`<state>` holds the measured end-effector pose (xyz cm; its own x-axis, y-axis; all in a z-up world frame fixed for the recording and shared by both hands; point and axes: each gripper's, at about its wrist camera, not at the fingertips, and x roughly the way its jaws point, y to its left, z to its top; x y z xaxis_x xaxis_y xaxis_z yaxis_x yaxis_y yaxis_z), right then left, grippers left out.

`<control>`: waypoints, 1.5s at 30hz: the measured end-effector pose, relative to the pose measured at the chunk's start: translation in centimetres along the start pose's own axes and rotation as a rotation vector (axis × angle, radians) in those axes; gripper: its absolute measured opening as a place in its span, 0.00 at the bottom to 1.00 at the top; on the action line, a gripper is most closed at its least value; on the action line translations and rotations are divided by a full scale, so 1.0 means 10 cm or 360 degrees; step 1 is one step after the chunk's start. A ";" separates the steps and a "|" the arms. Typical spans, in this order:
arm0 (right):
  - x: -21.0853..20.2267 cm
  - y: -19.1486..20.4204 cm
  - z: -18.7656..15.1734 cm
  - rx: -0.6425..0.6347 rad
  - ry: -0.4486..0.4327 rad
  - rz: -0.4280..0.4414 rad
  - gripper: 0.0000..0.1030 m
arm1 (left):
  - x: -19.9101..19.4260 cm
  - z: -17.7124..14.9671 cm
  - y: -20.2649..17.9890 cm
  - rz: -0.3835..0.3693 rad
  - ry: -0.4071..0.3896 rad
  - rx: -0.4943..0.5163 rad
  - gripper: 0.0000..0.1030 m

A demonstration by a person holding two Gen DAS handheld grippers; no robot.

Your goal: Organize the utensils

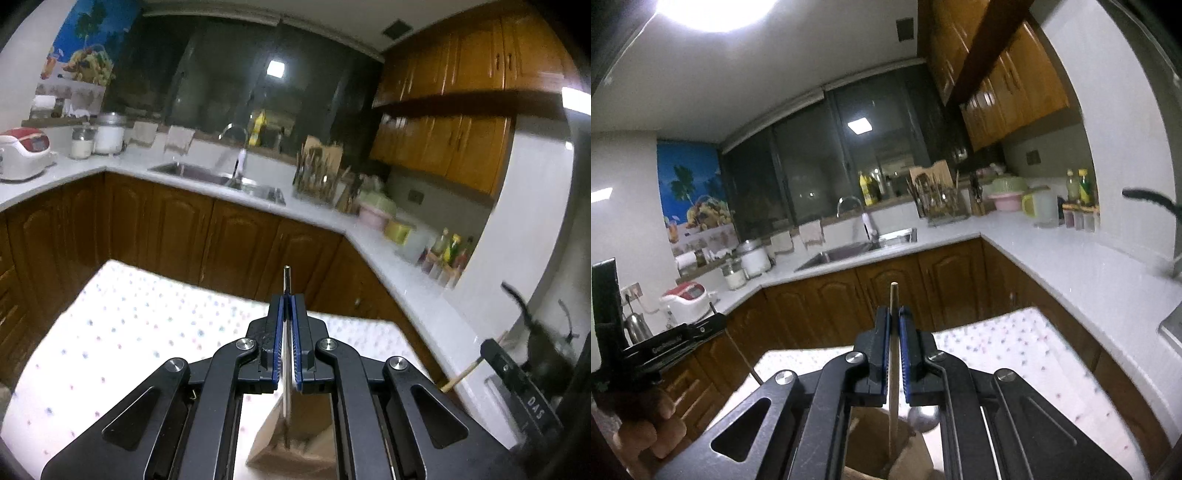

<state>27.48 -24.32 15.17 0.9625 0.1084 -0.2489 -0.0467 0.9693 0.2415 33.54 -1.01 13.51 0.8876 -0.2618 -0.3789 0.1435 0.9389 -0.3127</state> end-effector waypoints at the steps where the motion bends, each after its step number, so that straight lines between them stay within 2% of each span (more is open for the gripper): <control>1: 0.05 -0.02 -0.08 0.0002 0.0036 0.0003 0.05 | 0.03 -0.05 0.01 -0.0002 0.0023 0.0002 0.04; 7: 0.19 -0.11 -0.32 0.0009 0.0174 -0.0002 0.05 | 0.15 -0.29 0.03 -0.0013 0.0132 0.0029 0.05; 17: 0.18 -0.14 -0.28 0.0040 0.0225 0.0010 0.06 | 0.15 -0.30 -0.03 -0.0002 0.0182 0.0063 0.06; 19: 0.19 -0.14 -0.28 0.0054 0.0231 0.0018 0.10 | 0.13 -0.28 -0.02 -0.0007 0.0206 0.0048 0.06; 20: 0.19 -0.15 -0.27 0.0063 0.0230 0.0024 0.10 | 0.12 -0.27 -0.01 -0.0011 0.0216 0.0042 0.07; 21: 0.17 -0.16 -0.26 0.0079 0.0229 0.0037 0.12 | 0.09 -0.26 -0.01 -0.0016 0.0222 0.0034 0.12; 23: 0.12 -0.16 -0.24 0.0099 0.0216 0.0052 0.25 | -0.01 -0.25 0.01 -0.0010 0.0211 0.0017 0.29; 24: 0.08 -0.18 -0.22 0.0111 0.0201 0.0064 0.44 | -0.05 -0.24 0.03 -0.0005 0.0203 0.0012 0.41; 25: 0.03 -0.18 -0.20 0.0124 0.0182 0.0080 0.58 | -0.12 -0.24 0.04 -0.0004 0.0191 0.0013 0.47; 26: -0.04 -0.19 -0.18 0.0134 0.0153 0.0094 0.62 | -0.16 -0.24 0.05 -0.0003 0.0190 0.0015 0.49; 28: -0.17 -0.18 -0.15 0.0141 0.0110 0.0109 0.76 | -0.29 -0.27 0.07 0.0002 0.0193 0.0019 0.64; 30: -0.28 -0.17 -0.14 0.0144 0.0089 0.0132 0.85 | -0.45 -0.32 0.10 0.0022 0.0187 0.0019 0.69; 33: -0.49 -0.14 -0.19 0.0130 0.0074 0.0161 0.91 | -0.70 -0.46 0.16 0.0035 0.0196 0.0014 0.77; 45: -1.09 -0.21 -0.79 0.0172 0.0245 0.0150 0.93 | -1.40 -1.20 0.49 0.0158 0.0381 -0.0048 0.77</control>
<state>14.96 -25.80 9.95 0.9026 0.2378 -0.3589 -0.0975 0.9248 0.3677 16.60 4.56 6.84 0.7672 -0.2176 -0.6034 0.0446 0.9565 -0.2882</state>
